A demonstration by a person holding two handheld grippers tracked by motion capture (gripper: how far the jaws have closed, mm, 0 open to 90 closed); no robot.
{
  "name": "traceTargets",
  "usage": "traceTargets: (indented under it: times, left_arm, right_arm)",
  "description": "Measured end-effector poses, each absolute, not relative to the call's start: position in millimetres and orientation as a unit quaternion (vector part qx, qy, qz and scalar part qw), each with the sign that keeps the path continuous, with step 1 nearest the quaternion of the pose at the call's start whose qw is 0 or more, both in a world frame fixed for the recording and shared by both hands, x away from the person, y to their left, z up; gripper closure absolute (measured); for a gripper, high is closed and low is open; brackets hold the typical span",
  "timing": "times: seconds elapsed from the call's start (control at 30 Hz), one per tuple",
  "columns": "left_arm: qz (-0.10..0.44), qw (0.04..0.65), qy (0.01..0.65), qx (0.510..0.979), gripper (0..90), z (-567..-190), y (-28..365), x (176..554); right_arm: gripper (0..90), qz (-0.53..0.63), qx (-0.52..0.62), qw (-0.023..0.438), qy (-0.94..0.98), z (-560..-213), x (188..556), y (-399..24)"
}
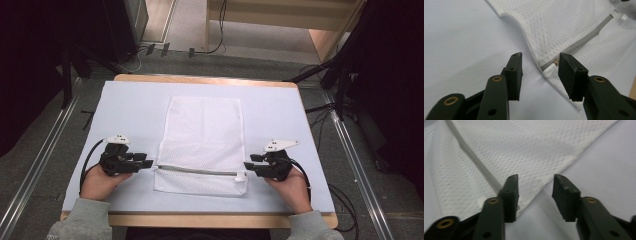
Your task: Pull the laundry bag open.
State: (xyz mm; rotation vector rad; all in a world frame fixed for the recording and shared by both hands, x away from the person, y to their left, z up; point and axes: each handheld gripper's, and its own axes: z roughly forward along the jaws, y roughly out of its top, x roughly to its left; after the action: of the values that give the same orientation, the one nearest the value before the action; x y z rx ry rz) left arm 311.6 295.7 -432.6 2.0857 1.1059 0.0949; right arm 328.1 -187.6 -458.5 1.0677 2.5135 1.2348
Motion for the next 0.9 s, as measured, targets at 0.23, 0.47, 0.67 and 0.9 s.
traceTargets:
  times: [0.23, 0.47, 0.67, 0.9]
  left_arm:
    - [0.067, 0.374, 0.448, 0.809, 42.4, -432.2, 309.8, 315.8]
    - [0.072, 0.369, 0.468, 0.8, 37.5, -435.7, 324.1, 322.1]
    - [0.082, 0.365, 0.477, 0.795, 34.4, -439.0, 331.7, 327.5]
    - [0.09, 0.366, 0.483, 0.791, 31.7, -440.8, 335.5, 332.7]
  right_arm:
    - [41.5, 0.421, 0.385, 0.086, 0.817, -459.4, 332.6, -202.5]
    - [38.1, 0.41, 0.406, 0.086, 0.812, -464.4, 336.4, -212.5]
    - [36.7, 0.406, 0.413, 0.091, 0.81, -467.4, 337.2, -218.5]
    - [35.1, 0.402, 0.421, 0.096, 0.808, -470.3, 338.0, -222.5]
